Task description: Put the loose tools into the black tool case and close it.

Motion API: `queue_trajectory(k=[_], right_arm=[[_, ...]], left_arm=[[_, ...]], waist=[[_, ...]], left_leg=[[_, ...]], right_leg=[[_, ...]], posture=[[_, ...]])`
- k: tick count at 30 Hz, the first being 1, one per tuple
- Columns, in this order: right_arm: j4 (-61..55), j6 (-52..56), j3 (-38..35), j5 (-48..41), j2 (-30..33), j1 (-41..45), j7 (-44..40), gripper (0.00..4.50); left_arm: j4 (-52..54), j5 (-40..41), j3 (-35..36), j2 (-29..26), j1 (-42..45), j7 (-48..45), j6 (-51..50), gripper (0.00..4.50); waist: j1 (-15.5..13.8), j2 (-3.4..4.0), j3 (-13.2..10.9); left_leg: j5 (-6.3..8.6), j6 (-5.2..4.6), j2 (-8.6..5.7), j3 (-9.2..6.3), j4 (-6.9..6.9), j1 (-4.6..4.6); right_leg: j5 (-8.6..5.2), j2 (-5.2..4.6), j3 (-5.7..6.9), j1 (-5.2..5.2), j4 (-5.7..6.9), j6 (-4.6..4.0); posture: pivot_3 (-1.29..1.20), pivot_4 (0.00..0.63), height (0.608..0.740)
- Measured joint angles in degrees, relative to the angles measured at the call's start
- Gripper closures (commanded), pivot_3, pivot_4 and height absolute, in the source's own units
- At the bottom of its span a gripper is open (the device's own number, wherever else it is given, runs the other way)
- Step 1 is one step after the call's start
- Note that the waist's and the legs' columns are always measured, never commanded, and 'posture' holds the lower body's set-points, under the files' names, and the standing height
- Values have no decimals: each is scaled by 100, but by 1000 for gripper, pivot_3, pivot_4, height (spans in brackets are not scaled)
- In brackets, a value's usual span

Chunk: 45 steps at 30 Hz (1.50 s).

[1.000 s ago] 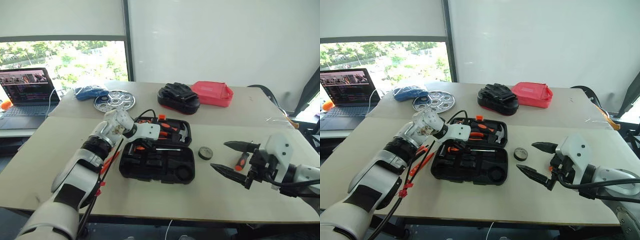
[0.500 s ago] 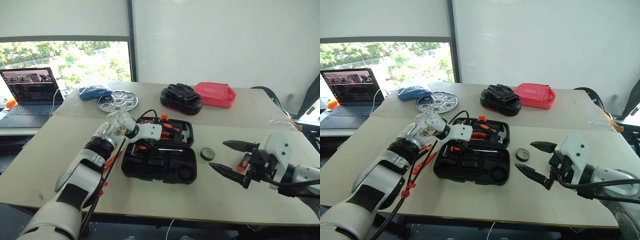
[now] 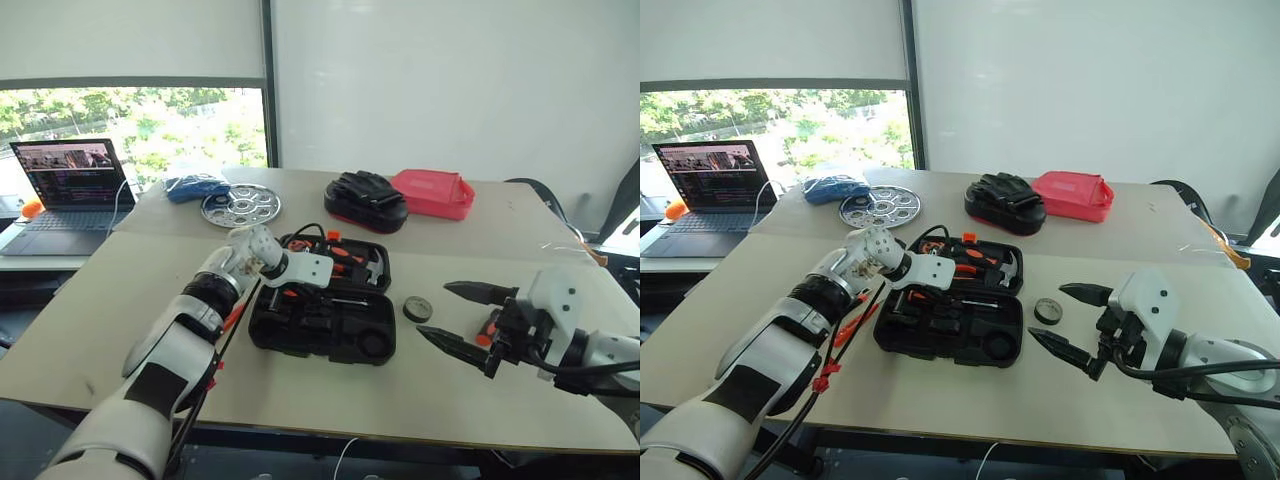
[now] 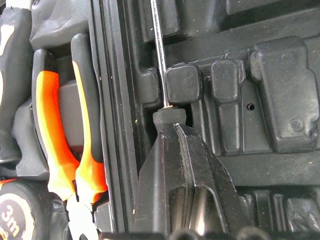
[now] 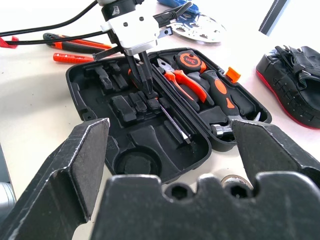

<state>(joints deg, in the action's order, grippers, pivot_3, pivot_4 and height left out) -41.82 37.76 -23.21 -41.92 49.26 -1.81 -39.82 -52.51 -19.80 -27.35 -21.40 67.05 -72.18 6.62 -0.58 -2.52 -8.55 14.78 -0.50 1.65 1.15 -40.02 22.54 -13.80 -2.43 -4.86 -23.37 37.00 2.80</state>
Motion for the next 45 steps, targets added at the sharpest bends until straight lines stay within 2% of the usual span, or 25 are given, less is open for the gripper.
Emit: queue_trajectory(k=[1, 2, 3, 4, 7, 10, 11, 12, 13, 14, 17, 21, 25, 31, 32, 34, 36, 37, 38, 39, 41, 42, 45], right_arm=[[0, 5, -7, -1, -34, -4, 30, 0], [1, 25, -11, -15, -46, -7, 76, 0], [-2, 63, -40, -53, -46, -11, 138, 0], [-1, 162, -114, -94, -43, -14, 231, 0], [100, 602, -343, -195, -18, -36, 617, 0], [403, 1484, -519, -442, -49, 466, 1498, 0], [539, 1865, -584, -547, -91, 712, 1873, 0], [647, 2126, -649, -590, -117, 837, 2128, 0], [801, 2476, -671, -602, -174, 1042, 2429, 0], [1019, 2921, -675, -564, -283, 1305, 2811, 0], [1677, 3926, -713, -309, -834, 1970, 3724, 0], [2258, 4823, -759, 104, -1403, 2576, 4323, 0], [2835, 5052, -815, 623, -1809, 3014, 4646, 0], [3449, 4996, -833, 1038, -1987, 3282, 4586, 0], [3543, 4939, -826, 1107, -2020, 3294, 4568, 514], [3816, 4739, -666, 1254, -2074, 3294, 4471, 925], [4038, 4578, -524, 1354, -2112, 3294, 4353, 1716], [4112, 4493, -463, 1382, -2126, 3295, 4304, 1950], [4185, 4410, -401, 1424, -2156, 3295, 4229, 2427], [4200, 4377, -375, 1456, -2158, 3298, 4205, 2629], [4236, 4313, -334, 1541, -2151, 3295, 4138, 3314], [4238, 4279, -315, 1578, -2151, 3285, 4105, 3484], [4225, 4240, -313, 1641, -2149, 3258, 4083, 3481]], left_arm=[[1, 77, 63, -6, -9, -61, -127, 4490], [52, 212, 170, -30, -36, -191, -364, 3985], [232, 430, 332, -115, -99, -412, -681, 3796], [596, 766, 577, -261, -207, -741, -1148, 3478], [1624, 1696, 1198, -631, -444, -1437, -2230, 2423], [2782, 2669, 1879, -861, -601, -1693, -3266, 1352], [3142, 2947, 2071, -927, -674, -1699, -3518, 739], [3341, 3113, 2182, -941, -715, -1690, -3612, 617], [3532, 3265, 2283, -973, -800, -1680, -3663, 214], [3739, 3437, 2370, -988, -929, -1676, -3684, 102], [4087, 4023, 2430, -969, -1074, -1779, -4137, 102], [4441, 4683, 2480, -941, -952, -1710, -4806, 102], [4740, 4900, 2481, -930, -838, -1478, -4905, 102], [4938, 4912, 2378, -1053, -856, -1281, -4841, 102], [4959, 4913, 2365, -1058, -859, -1269, -4802, 0], [4981, 4913, 2357, -1110, -881, -1255, -4764, 0], [4988, 4912, 2331, -1130, -900, -1229, -4680, 0], [4992, 4910, 2308, -1134, -903, -1223, -4652, 0], [5000, 4906, 2248, -1147, -904, -1218, -4617, 0], [5001, 4904, 2213, -1156, -905, -1215, -4593, 0], [5002, 4904, 2184, -1196, -919, -1210, -4545, 0], [5002, 4905, 2183, -1201, -920, -1200, -4535, 0], [5002, 4901, 2144, -1211, -925, -1174, -4436, 0]], waist=[[11, 0, 0], [25, 1, 0], [46, 1, -1], [81, 2, 0], [160, 5, -2], [170, 12, -7], [165, 13, -7], [158, 13, -7], [153, 13, -7], [139, 13, -7], [120, 13, -7], [146, 20, -8], [167, 24, -7], [187, 34, -12], [192, 34, -12], [215, 35, -12], [233, 36, -13], [238, 36, -13], [242, 36, -13], [245, 36, -13], [271, 36, -13], [285, 36, -13], [297, 36, -13]], left_leg=[[0, 0, 2, 0, 0, 2], [0, 0, 1, 0, 6, 5], [0, 0, 2, 0, 9, 18], [0, 0, 5, 0, 10, 50], [-1, 0, 9, -8, 13, 85], [-1, 0, 10, -26, 17, 86], [-1, 0, 7, -30, 17, 84], [-1, 0, 7, -33, 17, 79], [-1, 0, 6, -29, 17, 73], [-1, 0, 5, -23, 17, 70], [-6, 4, 3, -15, 13, 75], [-5, 2, 3, -14, 20, 77], [-5, 2, 3, -13, 28, 76], [-5, 2, 3, -11, 29, 76], [-5, 2, 3, -11, 29, 75], [-5, 2, 3, -11, 29, 75], [-5, 2, 3, -11, 29, 76], [-5, 2, 3, -11, 29, 76], [-5, 2, 3, -11, 29, 76], [-5, 2, 3, -12, 29, 76], [-5, 2, 3, -12, 29, 75], [-5, 2, 3, -11, 29, 75], [-5, 2, 3, -12, 29, 73]], right_leg=[[-1, 1, 0, -2, 0, 1], [-3, 1, -1, -9, 0, -1], [-2, 2, -1, -24, 2, -7], [19, 4, -2, -64, 10, -45], [20, 7, -1, -104, 19, -53], [19, 4, -1, -104, 10, -52], [19, 1, -1, -100, 9, -51], [19, 1, -1, -97, 10, -51], [19, 2, -1, -91, 9, -52], [19, 1, 0, -88, 10, -52], [22, 2, 3, -90, 11, -54], [22, 3, 2, -96, 10, -54], [22, 4, 0, -97, 6, -54], [22, 4, -1, -98, 5, -54], [22, 4, -1, -97, 5, -54], [22, 4, -1, -97, 5, -54], [22, 4, -1, -97, 5, -53], [22, 4, -1, -97, 5, -54], [22, 4, -1, -97, 5, -53], [22, 4, -1, -97, 5, -53], [22, 4, -1, -95, 4, -53], [22, 4, -1, -95, 4, -53], [22, 4, -1, -95, 5, -53]], posture=[[0, 150, 740], [0, 150, 740], [0, 150, 740], [0, 150, 740], [0, 150, 740], [0, 150, 740], [0, 150, 740], [0, 150, 740], [0, 150, 740], [0, 150, 740], [0, 150, 740], [0, 150, 740], [0, 150, 740], [0, 150, 740], [0, 150, 740], [0, 150, 740], [0, 150, 740], [0, 150, 740], [0, 150, 740], [0, 150, 740], [0, 150, 740], [0, 150, 740], [0, 150, 740]])
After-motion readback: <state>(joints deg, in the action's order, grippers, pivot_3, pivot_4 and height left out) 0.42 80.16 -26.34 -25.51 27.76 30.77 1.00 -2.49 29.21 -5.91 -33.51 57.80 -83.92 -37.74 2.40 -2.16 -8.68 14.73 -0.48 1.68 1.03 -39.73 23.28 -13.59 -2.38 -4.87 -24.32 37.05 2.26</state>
